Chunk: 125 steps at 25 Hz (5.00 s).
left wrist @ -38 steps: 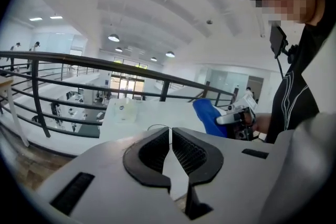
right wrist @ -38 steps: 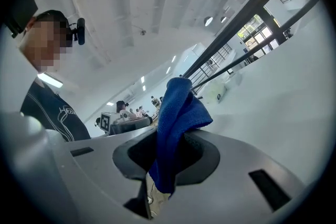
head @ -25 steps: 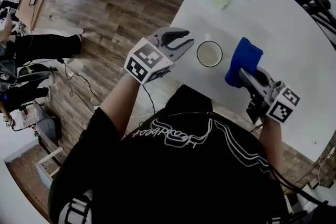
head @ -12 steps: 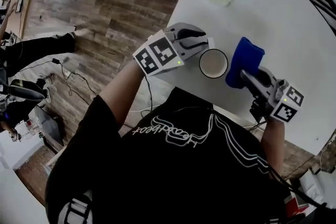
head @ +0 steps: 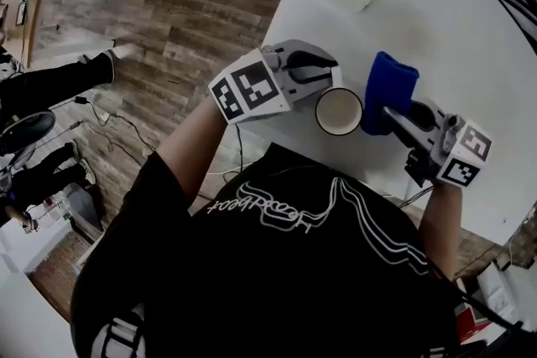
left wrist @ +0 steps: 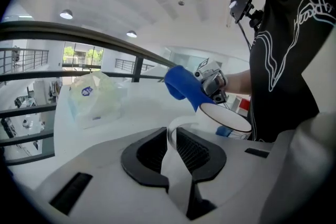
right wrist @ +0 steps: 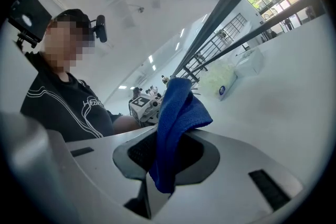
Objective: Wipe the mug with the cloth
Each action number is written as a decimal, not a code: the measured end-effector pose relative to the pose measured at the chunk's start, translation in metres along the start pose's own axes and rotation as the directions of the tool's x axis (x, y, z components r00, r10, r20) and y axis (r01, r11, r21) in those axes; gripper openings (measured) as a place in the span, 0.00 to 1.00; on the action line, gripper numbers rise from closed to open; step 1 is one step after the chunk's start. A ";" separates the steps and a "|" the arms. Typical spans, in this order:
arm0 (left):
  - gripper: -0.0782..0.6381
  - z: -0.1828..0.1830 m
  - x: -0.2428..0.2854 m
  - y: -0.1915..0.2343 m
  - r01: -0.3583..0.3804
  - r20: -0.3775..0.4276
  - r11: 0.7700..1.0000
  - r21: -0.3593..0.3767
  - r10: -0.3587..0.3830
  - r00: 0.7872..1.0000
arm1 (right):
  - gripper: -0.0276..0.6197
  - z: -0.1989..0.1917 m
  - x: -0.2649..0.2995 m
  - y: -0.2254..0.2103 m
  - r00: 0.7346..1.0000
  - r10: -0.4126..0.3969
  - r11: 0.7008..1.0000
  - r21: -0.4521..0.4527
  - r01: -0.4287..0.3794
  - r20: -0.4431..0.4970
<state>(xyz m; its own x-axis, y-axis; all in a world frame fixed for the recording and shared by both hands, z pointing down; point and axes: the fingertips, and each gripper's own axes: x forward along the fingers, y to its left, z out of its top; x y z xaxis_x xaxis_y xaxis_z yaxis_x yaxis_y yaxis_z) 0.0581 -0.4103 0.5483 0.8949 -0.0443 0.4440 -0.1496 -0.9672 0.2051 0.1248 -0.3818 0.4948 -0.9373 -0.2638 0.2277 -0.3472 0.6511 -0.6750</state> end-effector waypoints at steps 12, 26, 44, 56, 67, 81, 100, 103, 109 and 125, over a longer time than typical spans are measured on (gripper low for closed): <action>0.17 0.004 0.008 0.002 0.008 0.024 0.999 -0.037 -0.007 1.000 | 0.14 0.007 0.020 -0.004 0.984 0.118 0.990 -0.066 -0.127 -0.134; 0.17 0.001 0.013 0.009 -0.047 0.020 0.995 -0.087 0.048 0.999 | 0.14 -0.017 0.045 -0.040 0.965 0.023 0.994 0.110 0.006 -0.262; 0.16 -0.005 0.001 0.008 -0.193 0.020 0.972 -0.132 0.197 0.980 | 0.14 -0.014 0.022 -0.050 0.947 -0.306 0.935 0.156 0.319 -0.100; 0.16 -0.020 -0.025 0.010 -0.321 -0.034 0.931 -0.172 0.320 0.947 | 0.14 -0.010 -0.016 0.001 0.937 -0.308 0.929 0.263 0.260 0.162; 0.17 -0.031 -0.038 0.001 -0.340 -0.077 0.920 -0.193 0.331 0.941 | 0.14 -0.015 0.006 0.002 0.943 -0.273 0.936 0.278 0.215 0.191; 0.17 -0.036 -0.045 -0.009 -0.314 -0.057 0.915 -0.254 0.310 0.949 | 0.14 -0.057 0.028 -0.030 0.886 -0.464 0.866 0.203 0.457 -0.016; 0.17 -0.056 -0.058 -0.046 -0.412 -0.099 0.820 -0.398 0.408 0.908 | 0.14 -0.043 -0.030 0.015 0.868 -0.423 0.884 0.330 0.332 0.259; 0.17 -0.058 -0.058 -0.051 -0.425 -0.101 0.801 -0.421 0.424 0.900 | 0.14 -0.041 -0.032 0.019 0.865 -0.409 0.888 0.345 0.304 0.291; 0.17 -0.058 -0.052 -0.067 -0.432 -0.103 0.795 -0.426 0.432 0.896 | 0.14 -0.047 -0.031 0.023 0.864 -0.380 0.896 0.366 0.253 0.332; 0.17 -0.043 -0.050 -0.099 -0.414 -0.115 0.815 -0.405 0.404 0.908 | 0.14 -0.049 -0.021 0.022 0.873 -0.362 0.904 0.351 0.244 0.326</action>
<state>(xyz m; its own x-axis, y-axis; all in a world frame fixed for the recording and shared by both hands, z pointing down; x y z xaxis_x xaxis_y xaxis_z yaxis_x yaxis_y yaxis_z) 0.0100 -0.3015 0.5437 0.7037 -0.4018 0.5860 -0.6625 -0.6691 0.3368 0.1353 -0.3268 0.5092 -0.6832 -0.6979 0.2148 -0.5318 0.2740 -0.8013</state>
